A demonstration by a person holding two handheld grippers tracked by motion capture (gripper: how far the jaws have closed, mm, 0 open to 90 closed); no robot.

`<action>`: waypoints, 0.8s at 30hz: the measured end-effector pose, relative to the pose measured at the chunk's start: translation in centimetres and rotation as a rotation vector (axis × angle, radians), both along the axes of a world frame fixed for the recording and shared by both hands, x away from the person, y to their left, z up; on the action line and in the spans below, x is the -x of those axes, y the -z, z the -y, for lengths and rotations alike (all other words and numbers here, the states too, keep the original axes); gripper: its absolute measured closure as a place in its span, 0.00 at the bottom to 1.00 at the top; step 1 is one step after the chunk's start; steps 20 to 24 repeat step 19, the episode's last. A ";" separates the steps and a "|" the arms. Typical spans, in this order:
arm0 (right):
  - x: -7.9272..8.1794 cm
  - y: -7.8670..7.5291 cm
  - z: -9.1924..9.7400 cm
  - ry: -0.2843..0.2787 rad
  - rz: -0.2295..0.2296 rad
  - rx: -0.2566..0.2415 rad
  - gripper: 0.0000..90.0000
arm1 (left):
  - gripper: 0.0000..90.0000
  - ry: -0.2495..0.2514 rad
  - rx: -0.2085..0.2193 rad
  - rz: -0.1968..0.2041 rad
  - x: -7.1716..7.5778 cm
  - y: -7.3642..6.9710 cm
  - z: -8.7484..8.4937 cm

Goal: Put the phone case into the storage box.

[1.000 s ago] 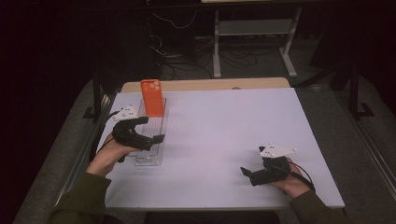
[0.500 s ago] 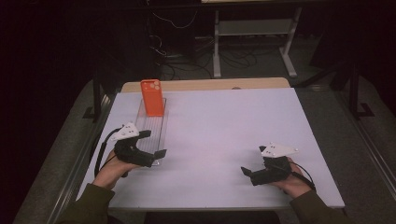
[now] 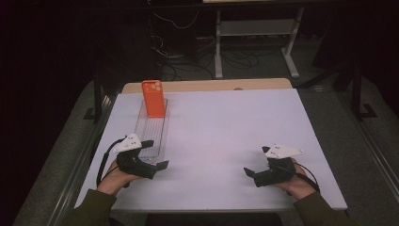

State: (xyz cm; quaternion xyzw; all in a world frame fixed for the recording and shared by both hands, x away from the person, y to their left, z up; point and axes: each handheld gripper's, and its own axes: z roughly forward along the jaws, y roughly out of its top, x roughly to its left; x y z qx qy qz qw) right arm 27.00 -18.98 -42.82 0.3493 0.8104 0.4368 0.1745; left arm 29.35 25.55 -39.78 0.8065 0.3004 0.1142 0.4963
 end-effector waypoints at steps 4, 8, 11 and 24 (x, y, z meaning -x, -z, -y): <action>0.0 -0.2 0.1 -0.004 0.005 -0.008 0.00 | 0.00 0.005 -0.004 0.005 0.2 0.4 0.1; 0.1 -0.3 0.2 -0.005 0.013 -0.015 0.00 | 0.00 0.013 -0.004 -0.005 0.4 0.7 0.0; 0.1 -0.4 0.2 -0.006 0.016 -0.020 0.00 | 0.00 0.016 -0.007 -0.007 0.5 0.8 0.2; 0.2 -0.5 0.2 -0.008 0.021 -0.020 0.00 | 0.00 0.022 -0.004 -0.009 0.5 0.8 0.1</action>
